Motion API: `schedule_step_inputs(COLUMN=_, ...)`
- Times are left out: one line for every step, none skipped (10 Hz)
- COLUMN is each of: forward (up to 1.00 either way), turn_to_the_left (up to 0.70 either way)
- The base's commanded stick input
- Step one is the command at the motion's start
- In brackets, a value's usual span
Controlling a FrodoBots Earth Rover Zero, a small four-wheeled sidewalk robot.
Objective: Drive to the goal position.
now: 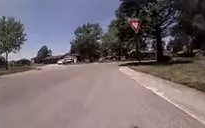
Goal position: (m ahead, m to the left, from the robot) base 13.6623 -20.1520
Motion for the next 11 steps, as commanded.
schedule_step_inputs(forward=0.70, turn_to_the_left=0.00)
schedule_step_inputs(forward=0.70, turn_to_the_left=0.00)
schedule_step_inputs(forward=0.70, turn_to_the_left=0.00)
schedule_step_inputs(forward=0.70, turn_to_the_left=-0.13)
schedule_step_inputs(forward=0.70, turn_to_the_left=-0.35)
schedule_step_inputs(forward=0.70, turn_to_the_left=-0.35)
schedule_step_inputs(forward=0.70, turn_to_the_left=-0.24)
schedule_step_inputs(forward=0.70, turn_to_the_left=-0.03)
schedule_step_inputs(forward=0.70, turn_to_the_left=0.00)
schedule_step_inputs(forward=0.70, turn_to_the_left=0.00)
schedule_step_inputs(forward=0.70, turn_to_the_left=0.00)
